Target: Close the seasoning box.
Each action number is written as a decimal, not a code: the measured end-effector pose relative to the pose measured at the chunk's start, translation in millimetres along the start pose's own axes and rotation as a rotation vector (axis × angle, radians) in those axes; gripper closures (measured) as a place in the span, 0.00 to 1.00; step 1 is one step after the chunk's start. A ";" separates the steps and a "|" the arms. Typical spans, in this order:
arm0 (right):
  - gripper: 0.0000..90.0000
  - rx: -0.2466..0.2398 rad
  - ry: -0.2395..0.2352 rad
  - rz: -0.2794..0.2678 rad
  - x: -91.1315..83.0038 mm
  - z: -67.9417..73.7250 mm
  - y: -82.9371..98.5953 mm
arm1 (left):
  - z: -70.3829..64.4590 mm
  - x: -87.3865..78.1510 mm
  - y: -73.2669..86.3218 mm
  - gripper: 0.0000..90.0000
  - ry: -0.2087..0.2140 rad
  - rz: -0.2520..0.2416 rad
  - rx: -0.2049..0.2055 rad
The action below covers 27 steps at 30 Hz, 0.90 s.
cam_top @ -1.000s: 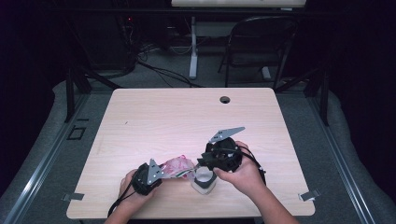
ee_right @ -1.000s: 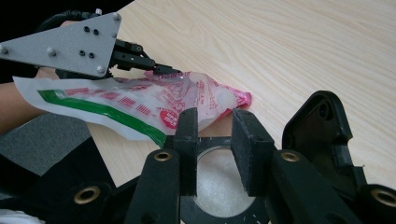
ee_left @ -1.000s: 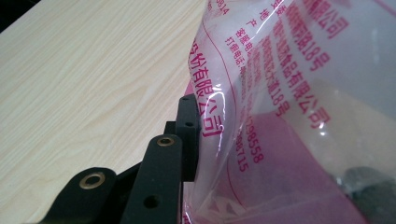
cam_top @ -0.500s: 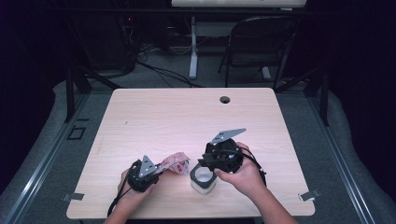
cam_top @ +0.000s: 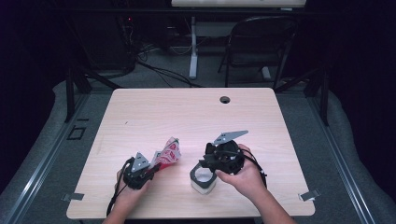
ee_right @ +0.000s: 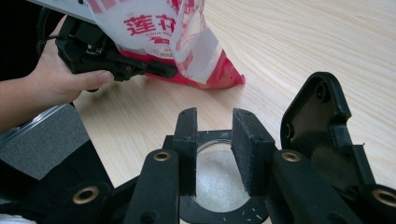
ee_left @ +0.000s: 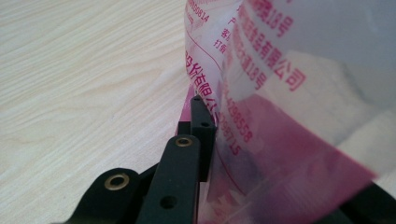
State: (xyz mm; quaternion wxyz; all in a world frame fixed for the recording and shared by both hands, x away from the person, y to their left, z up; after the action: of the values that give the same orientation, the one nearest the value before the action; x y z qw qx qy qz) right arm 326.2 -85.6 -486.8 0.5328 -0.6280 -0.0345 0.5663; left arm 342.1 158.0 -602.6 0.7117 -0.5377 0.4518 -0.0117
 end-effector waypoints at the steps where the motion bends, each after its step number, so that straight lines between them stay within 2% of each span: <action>1: 0.80 0.001 0.000 0.000 -0.4 0.0 0.3 | 0.9 -0.2 -0.4 0.97 -0.004 -0.006 -0.007; 8: 0.80 0.010 0.003 -0.015 -2.3 -1.0 2.7 | 10.4 -5.3 -0.7 0.99 -0.018 -0.021 -0.052; 27: 0.77 0.013 0.005 -0.037 -5.6 -3.3 6.3 | 51.1 -24.8 5.1 0.99 -0.141 -0.058 -0.200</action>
State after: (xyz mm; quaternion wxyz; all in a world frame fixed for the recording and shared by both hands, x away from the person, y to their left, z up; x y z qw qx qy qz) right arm 323.2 -94.0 -488.2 0.5472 -0.6252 -0.0408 0.5550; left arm 358.6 211.2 -590.2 0.6840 -0.6184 0.3837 0.0505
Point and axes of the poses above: each handheld gripper's, and its own axes: x roughly forward along the jaws, y roughly out of its underside, z roughly to its left, the point moved 6 cm from there along x, roughly forward along the jaws
